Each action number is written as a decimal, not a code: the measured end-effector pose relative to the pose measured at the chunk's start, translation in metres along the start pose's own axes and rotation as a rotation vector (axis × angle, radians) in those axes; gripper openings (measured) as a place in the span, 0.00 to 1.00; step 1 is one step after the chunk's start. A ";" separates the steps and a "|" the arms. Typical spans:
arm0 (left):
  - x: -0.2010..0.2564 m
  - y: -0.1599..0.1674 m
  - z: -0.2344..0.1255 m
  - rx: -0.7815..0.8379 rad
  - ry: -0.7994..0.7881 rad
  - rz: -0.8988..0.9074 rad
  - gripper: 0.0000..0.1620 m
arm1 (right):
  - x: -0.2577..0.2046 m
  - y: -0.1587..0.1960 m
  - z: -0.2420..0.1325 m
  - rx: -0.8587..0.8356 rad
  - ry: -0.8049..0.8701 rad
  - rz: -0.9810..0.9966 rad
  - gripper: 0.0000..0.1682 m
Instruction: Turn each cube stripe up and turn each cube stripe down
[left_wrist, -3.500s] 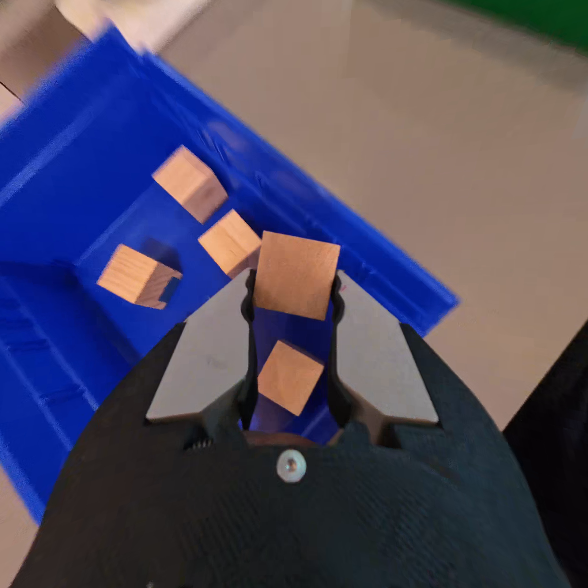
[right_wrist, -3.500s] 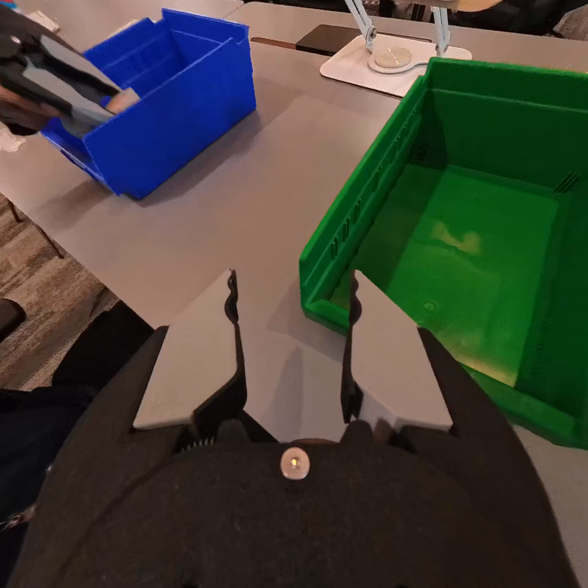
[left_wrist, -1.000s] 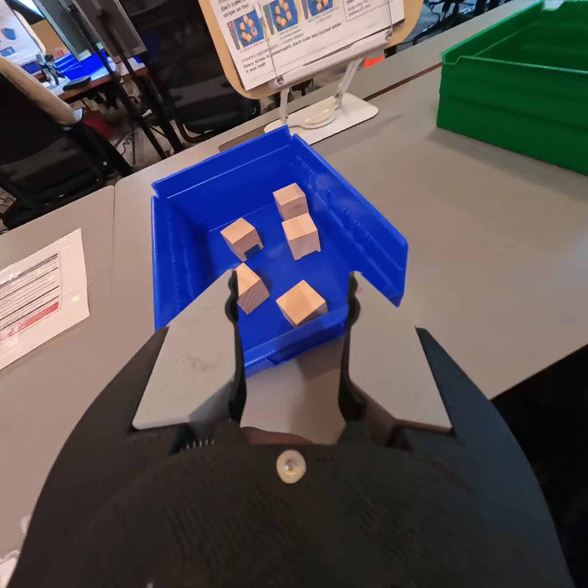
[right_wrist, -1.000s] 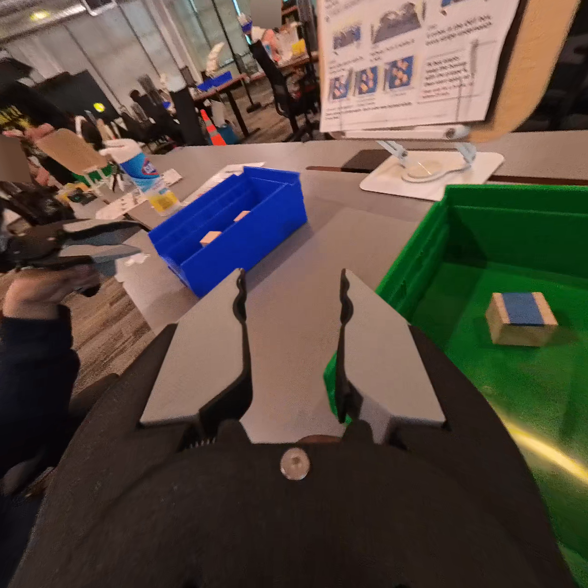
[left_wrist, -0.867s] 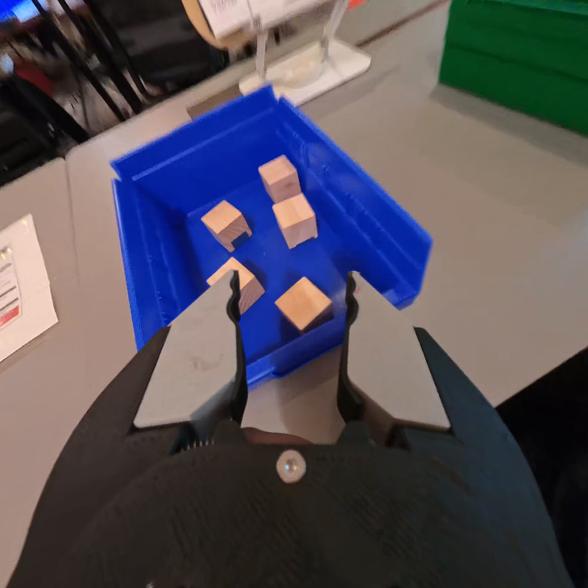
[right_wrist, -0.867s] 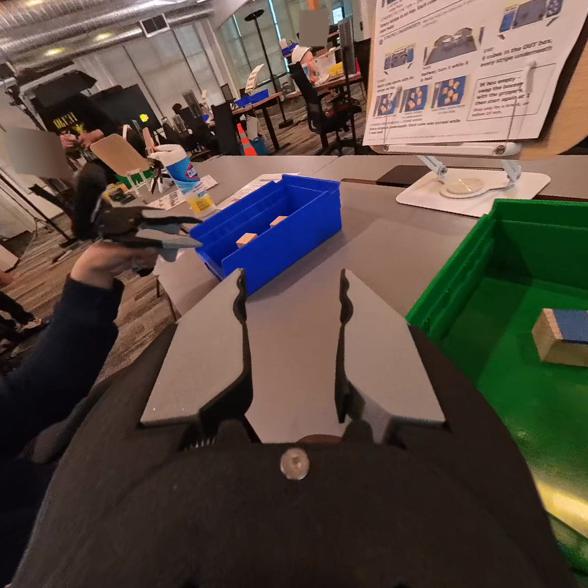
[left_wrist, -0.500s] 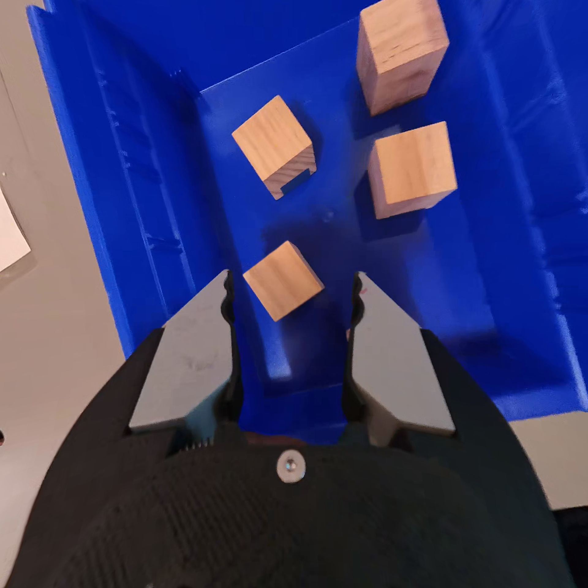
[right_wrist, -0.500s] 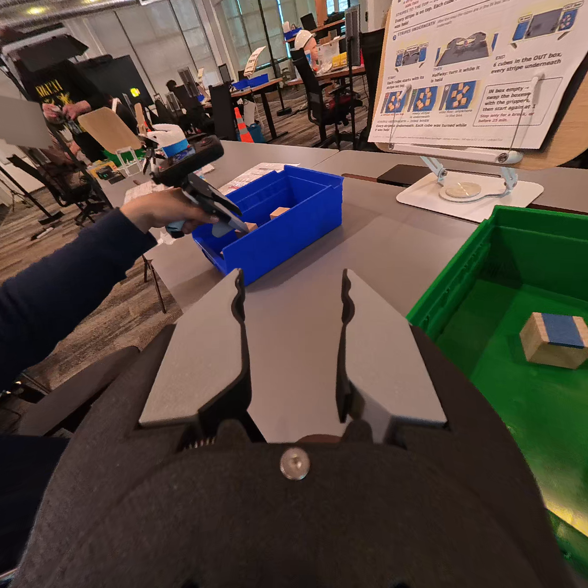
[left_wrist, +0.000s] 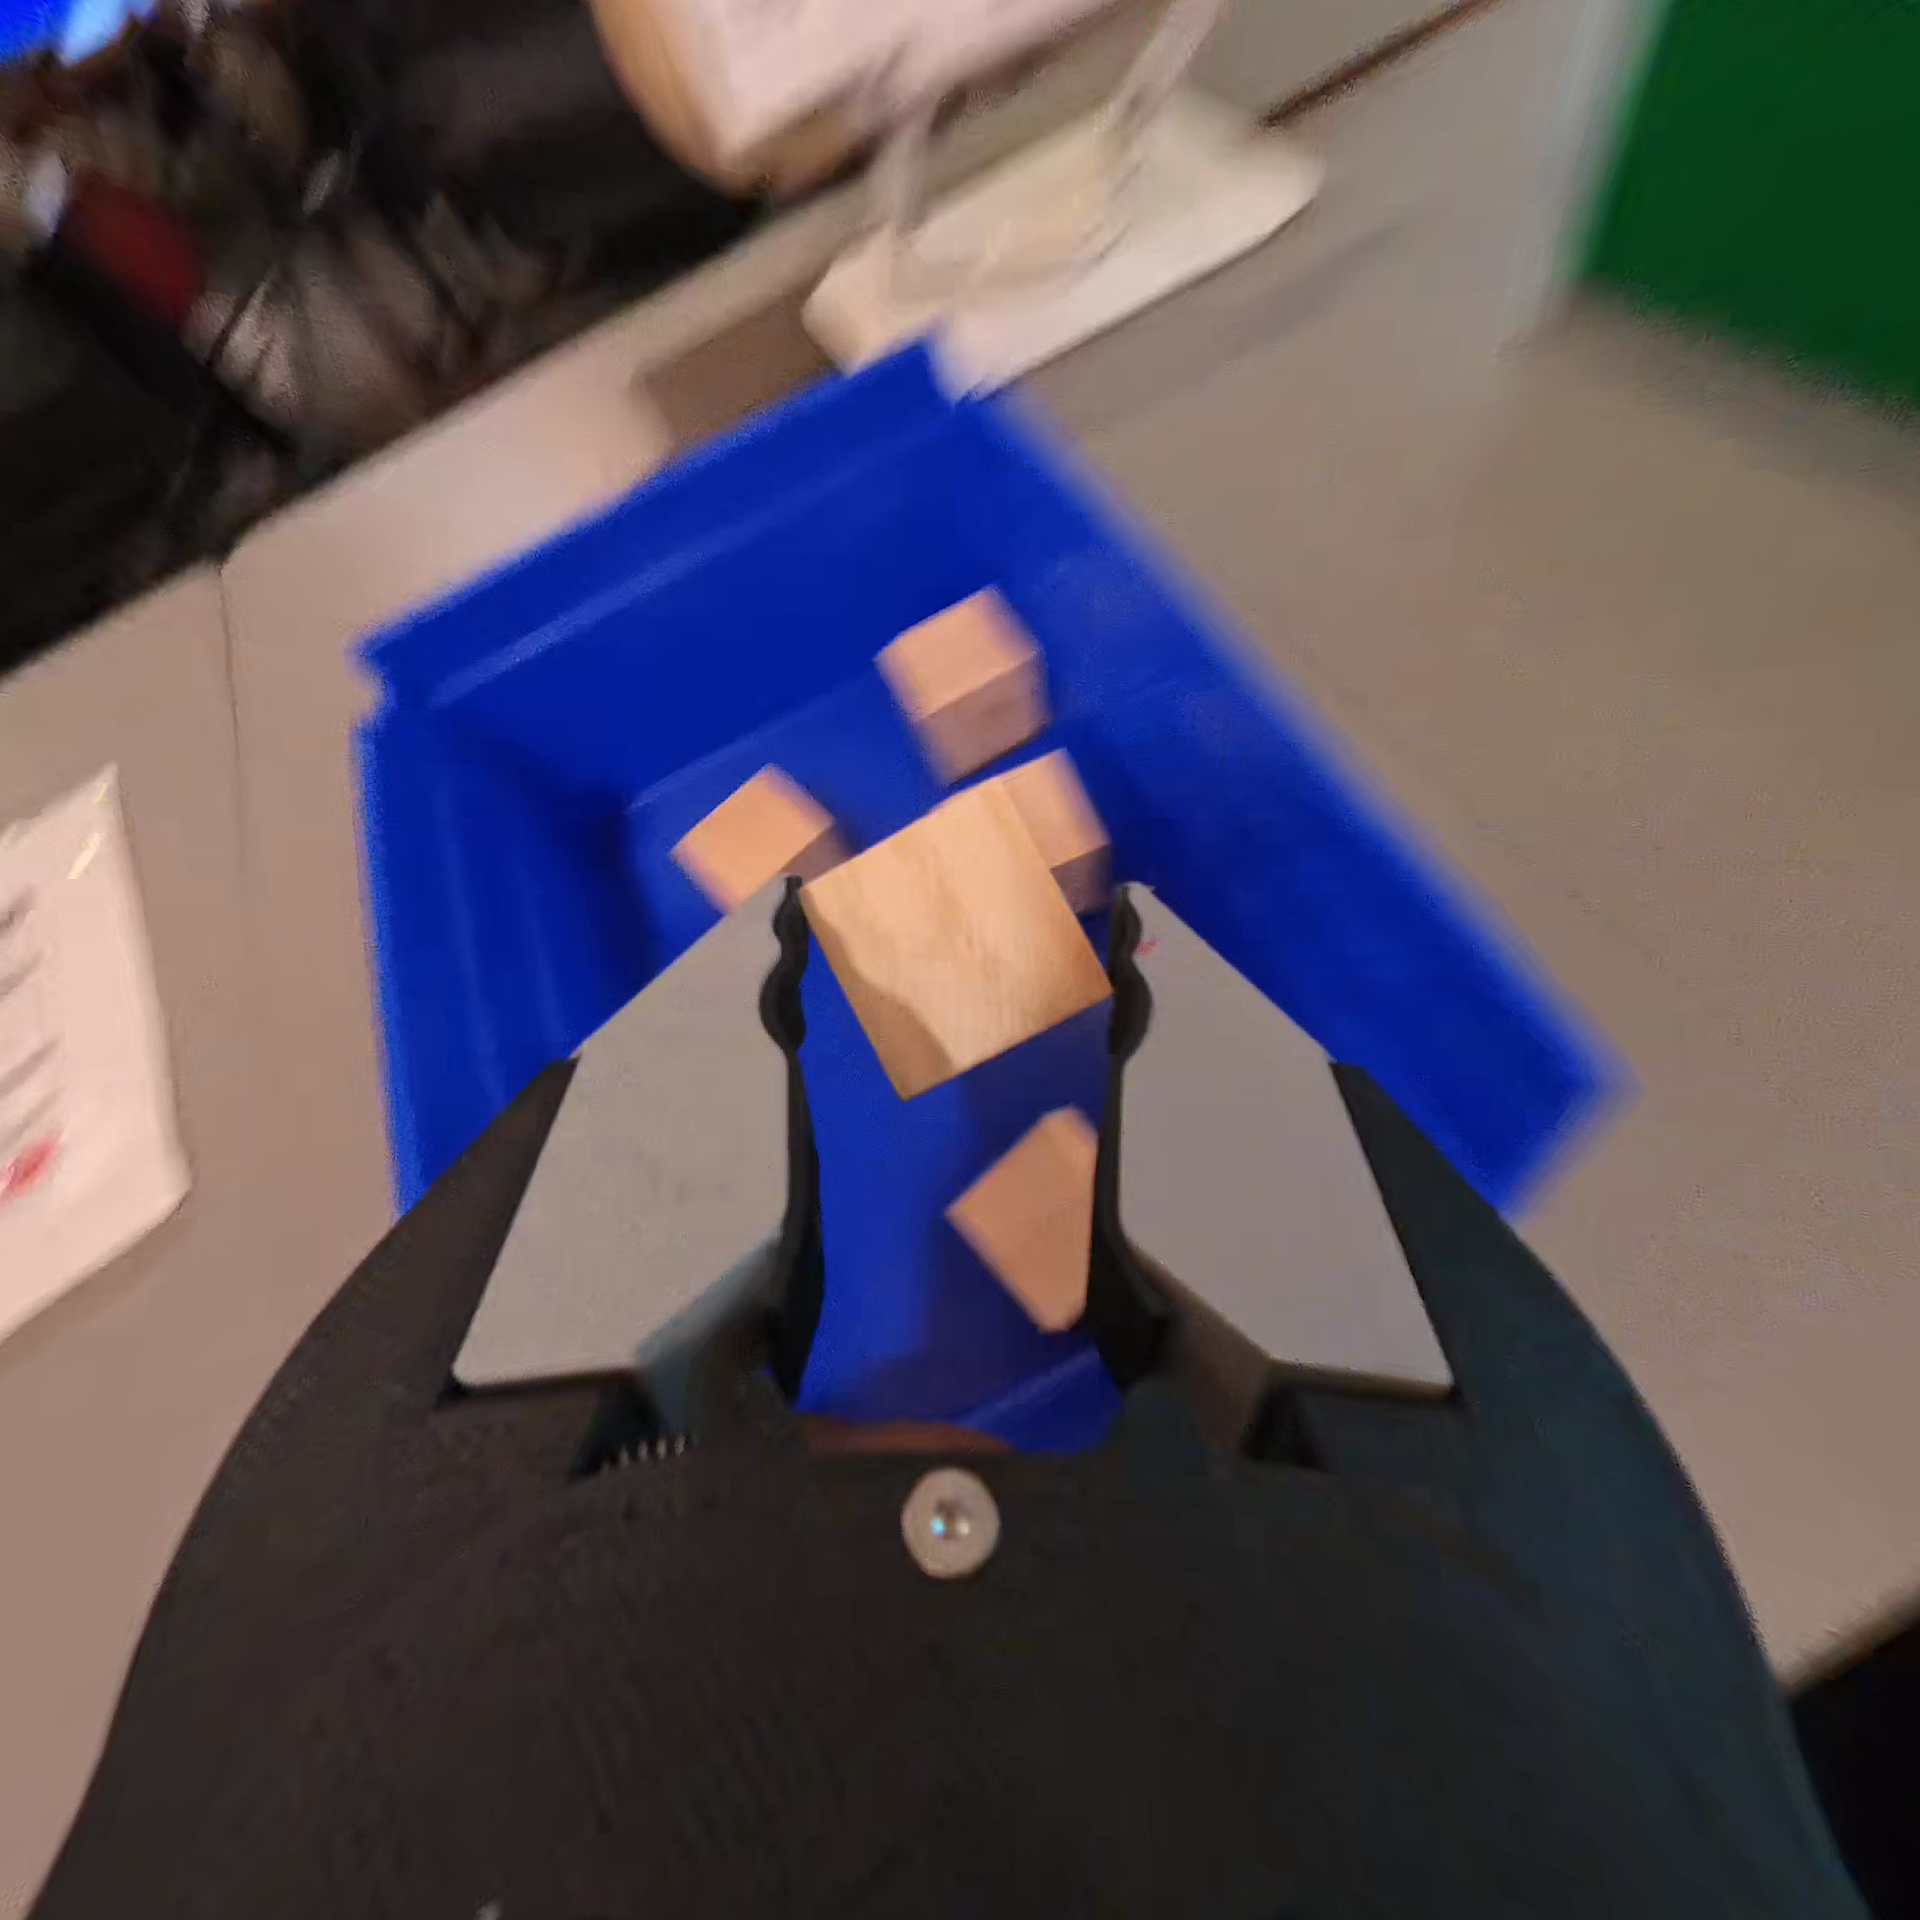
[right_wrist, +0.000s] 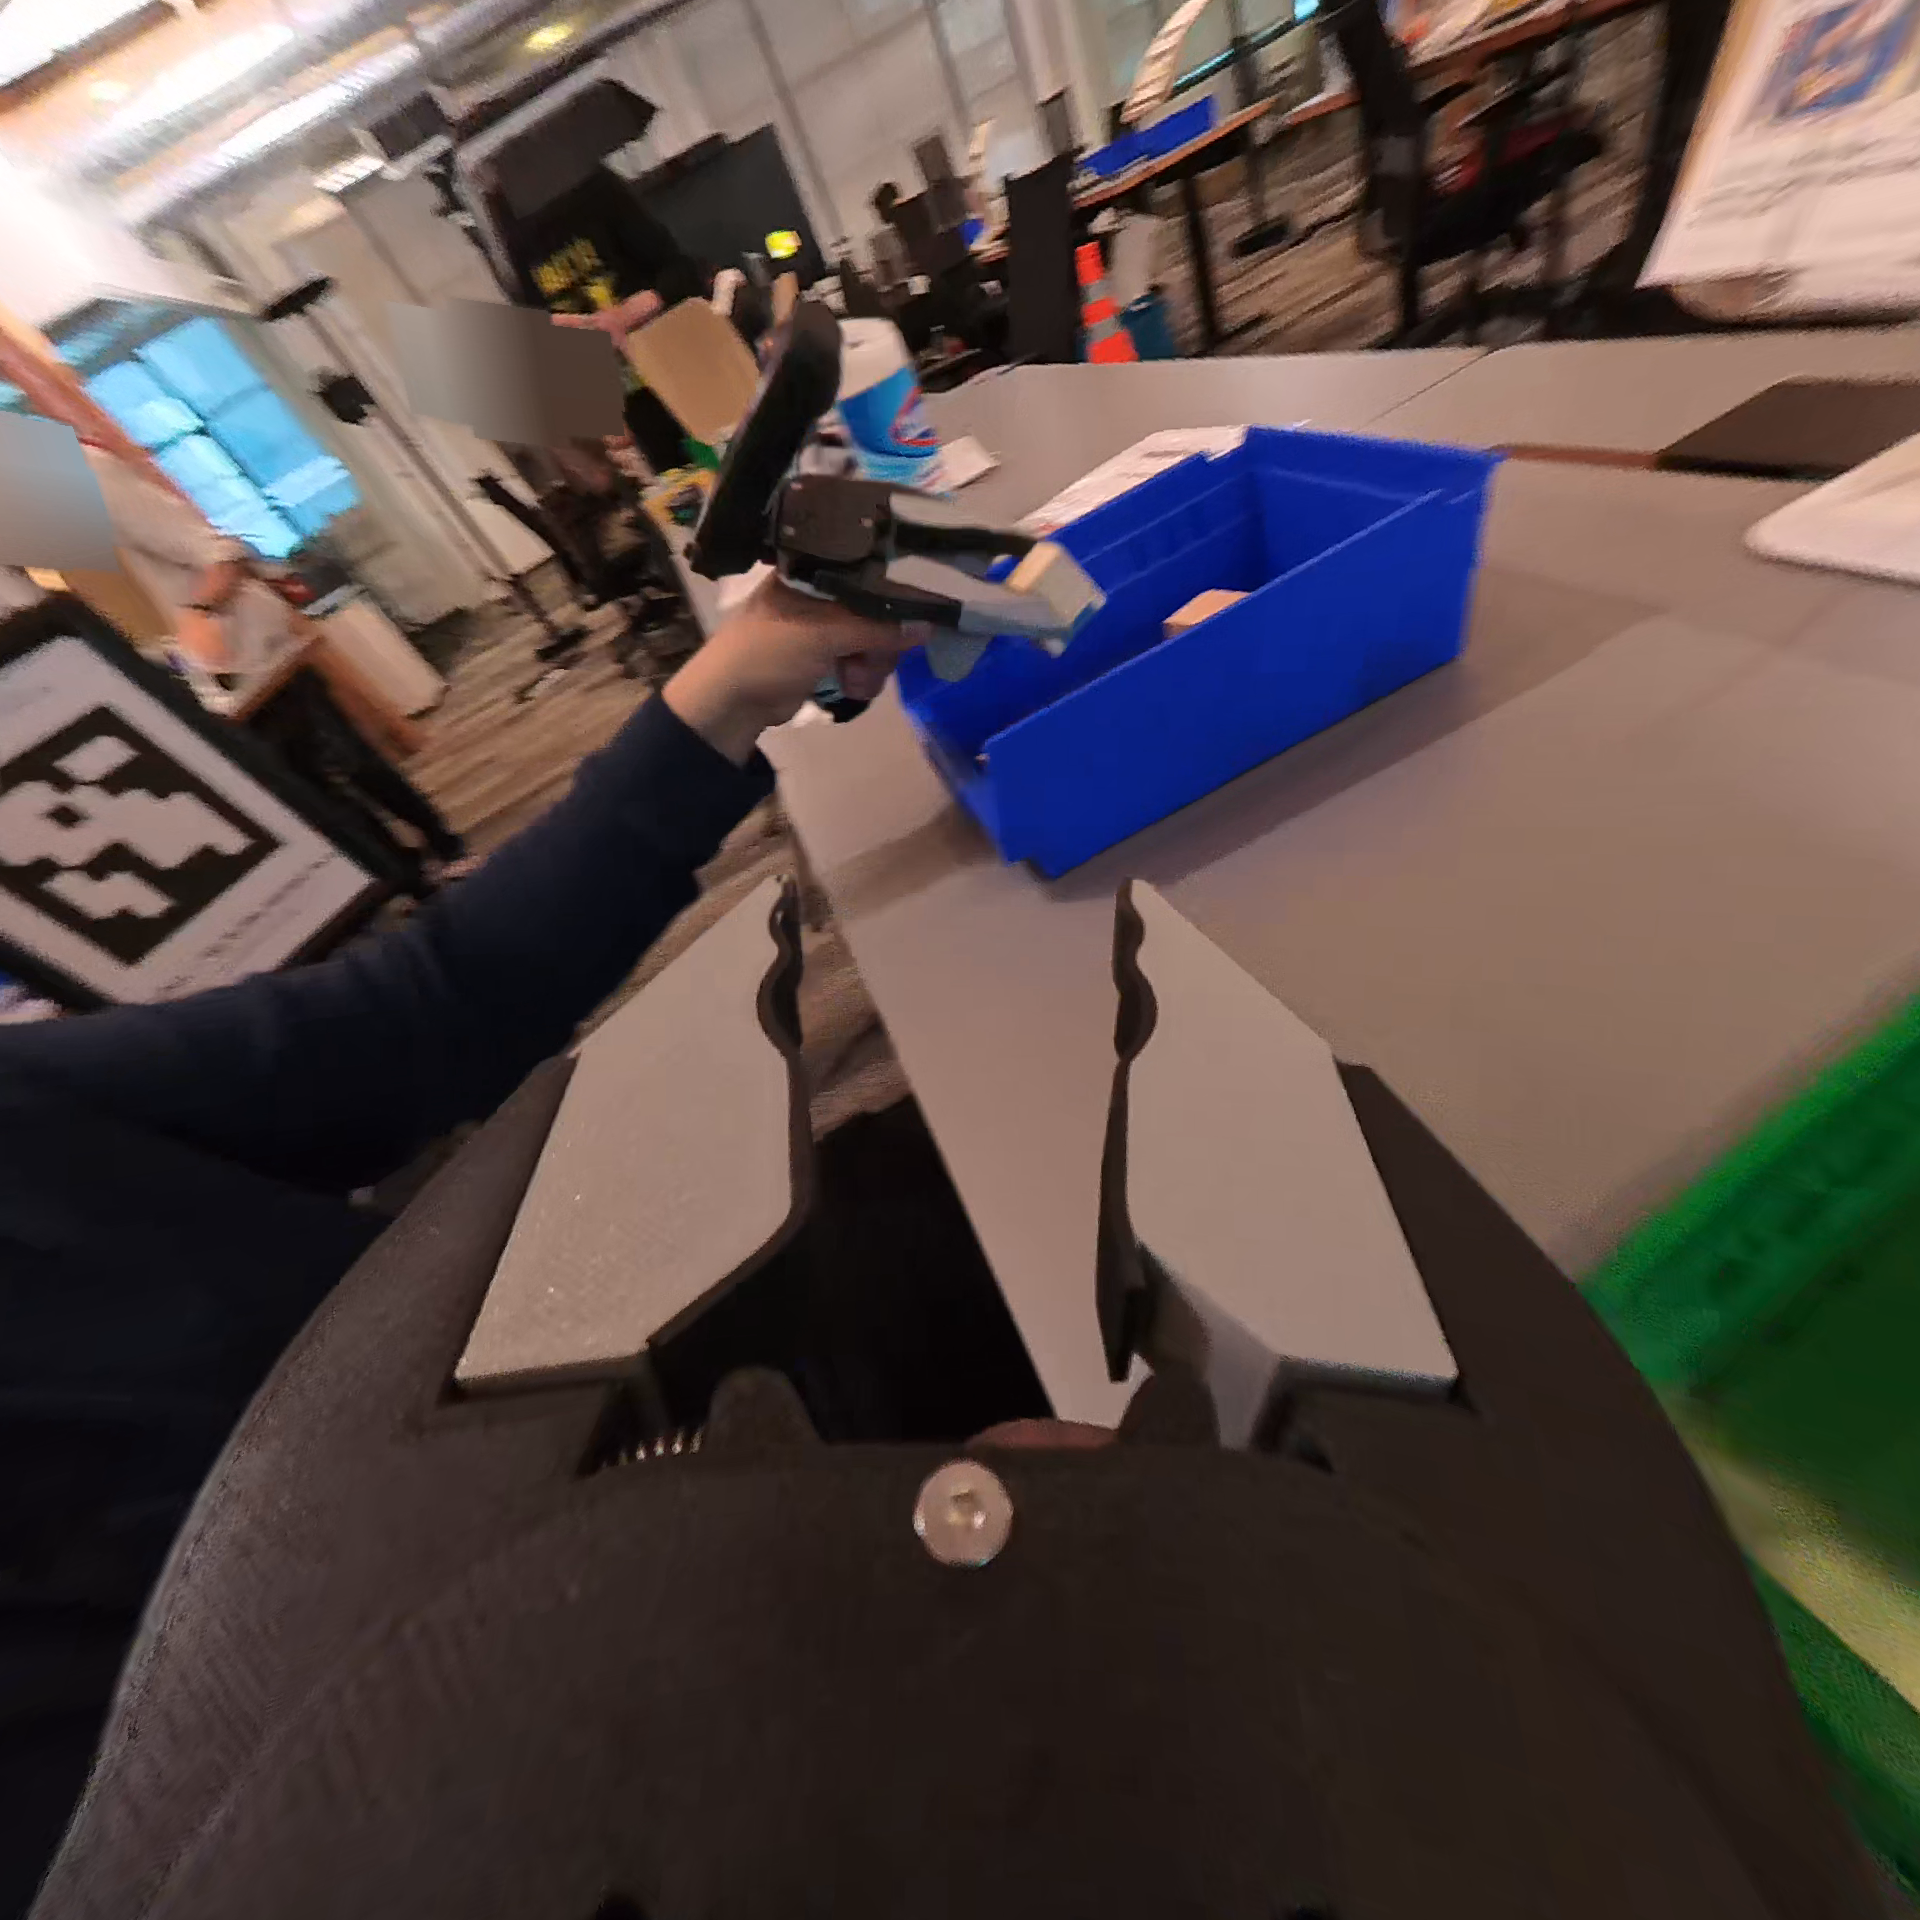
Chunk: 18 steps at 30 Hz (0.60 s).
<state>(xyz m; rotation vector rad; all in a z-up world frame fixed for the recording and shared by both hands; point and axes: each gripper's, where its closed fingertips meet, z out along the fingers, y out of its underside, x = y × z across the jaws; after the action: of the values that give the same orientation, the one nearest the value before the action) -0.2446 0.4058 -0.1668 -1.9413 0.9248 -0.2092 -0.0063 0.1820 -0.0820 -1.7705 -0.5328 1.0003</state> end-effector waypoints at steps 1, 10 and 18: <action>0.026 -0.017 -0.017 0.102 0.094 0.036 0.36 | -0.005 0.004 0.007 -0.011 -0.049 0.034 0.35; 0.226 -0.065 -0.171 0.886 0.402 0.669 0.35 | -0.081 0.032 0.062 -0.063 -0.640 0.430 0.42; 0.276 -0.051 -0.168 0.947 0.353 0.880 0.35 | -0.093 0.057 0.079 -0.167 -0.713 0.515 0.38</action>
<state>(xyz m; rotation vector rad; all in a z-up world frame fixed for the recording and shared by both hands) -0.1074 0.1178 -0.0959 -0.5518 1.4728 -0.3804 -0.1288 0.1331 -0.1110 -1.7006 -0.6142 2.0301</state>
